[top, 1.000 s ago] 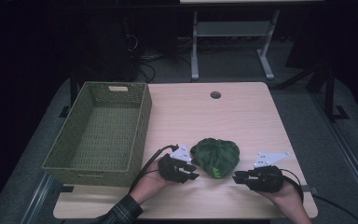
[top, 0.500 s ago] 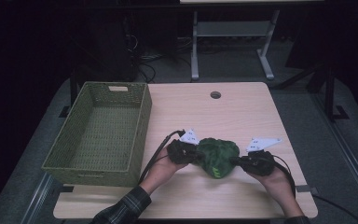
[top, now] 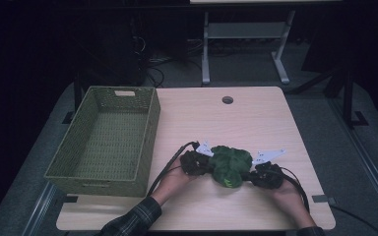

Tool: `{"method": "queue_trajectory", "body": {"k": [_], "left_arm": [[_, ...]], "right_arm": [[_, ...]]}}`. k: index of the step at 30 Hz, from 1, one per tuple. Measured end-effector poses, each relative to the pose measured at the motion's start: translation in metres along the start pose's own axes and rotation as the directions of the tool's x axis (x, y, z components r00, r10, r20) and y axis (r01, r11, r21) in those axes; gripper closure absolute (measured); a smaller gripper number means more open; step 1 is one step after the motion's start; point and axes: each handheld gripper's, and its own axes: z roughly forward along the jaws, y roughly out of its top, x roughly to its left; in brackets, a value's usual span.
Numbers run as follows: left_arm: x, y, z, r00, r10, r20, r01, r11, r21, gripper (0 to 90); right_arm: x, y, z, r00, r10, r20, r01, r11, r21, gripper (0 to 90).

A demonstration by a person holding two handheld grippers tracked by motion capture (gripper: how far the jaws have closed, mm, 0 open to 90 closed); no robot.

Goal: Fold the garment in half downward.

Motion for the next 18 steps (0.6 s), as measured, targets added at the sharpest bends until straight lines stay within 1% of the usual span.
{"method": "queue_trajectory", "body": {"k": [2,3,5,6,7,8,11,12,13,15,16,17,18], "left_arm": [[0.001,0.0,-0.001,0.9999,0.011,0.002,-0.011,0.9999,0.004,89.7],[0.001,0.0,-0.001,1.0,0.005,0.001,-0.005,1.0,-0.002,89.6],[0.002,0.0,-0.004,0.9999,0.011,0.003,-0.011,0.9999,0.0,89.7],[0.001,0.0,-0.006,1.0,0.003,0.004,-0.003,1.0,-0.008,89.6],[0.001,0.0,-0.009,1.0,0.007,0.004,-0.007,1.0,-0.005,89.6],[0.0,0.0,-0.011,1.0,0.005,0.003,-0.005,0.9999,-0.015,89.6],[-0.003,-0.003,-0.021,0.9999,0.008,0.009,-0.008,0.9995,-0.031,88.9],[-0.004,-0.004,-0.024,0.9999,0.005,0.012,-0.004,0.9992,-0.039,88.8],[-0.005,-0.005,-0.027,0.9998,0.011,0.014,-0.01,0.9993,-0.037,88.8],[-0.01,-0.007,-0.032,0.9998,0.004,0.021,-0.003,0.9987,-0.051,88.7],[-0.011,-0.008,-0.035,0.9995,0.014,0.028,-0.013,0.9989,-0.046,88.4],[-0.014,-0.008,-0.036,0.9994,0.009,0.034,-0.007,0.9985,-0.054,88.0],[-0.017,-0.008,-0.037,0.9992,0.011,0.038,-0.009,0.9983,-0.057,87.7]], "right_arm": [[0.002,-0.002,-0.002,1.0,-0.005,0.002,0.005,1.0,0.003,90.0],[0.003,-0.002,-0.003,1.0,-0.006,0.007,0.006,1.0,0.006,90.0],[0.003,-0.004,-0.006,0.9998,-0.017,0.009,0.017,1.0,-0.008,90.0],[0.003,-0.004,-0.009,0.9998,-0.013,0.012,0.013,1.0,-0.009,90.0],[0.002,-0.004,-0.013,0.9998,-0.013,0.018,0.013,1.0,-0.022,90.0],[0.002,-0.004,-0.017,0.9997,-0.01,0.024,0.01,0.999,-0.03,90.0],[-0.005,-0.006,-0.029,0.9989,0.011,0.046,-0.008,0.998,-0.069,90.0],[-0.006,-0.006,-0.031,0.9985,0.016,0.052,-0.012,0.997,-0.075,90.0],[-0.009,-0.007,-0.034,0.998,0.025,0.058,-0.02,0.996,-0.083,90.0],[-0.013,-0.007,-0.039,0.9971,0.031,0.069,-0.024,0.995,-0.096,90.0],[-0.015,-0.007,-0.041,0.9964,0.036,0.076,-0.028,0.994,-0.103,90.0],[-0.017,-0.006,-0.044,0.9957,0.047,0.08,-0.038,0.993,-0.109,90.0],[-0.021,-0.005,-0.046,0.9953,0.045,0.086,-0.034,0.992,-0.122,90.0]]}}
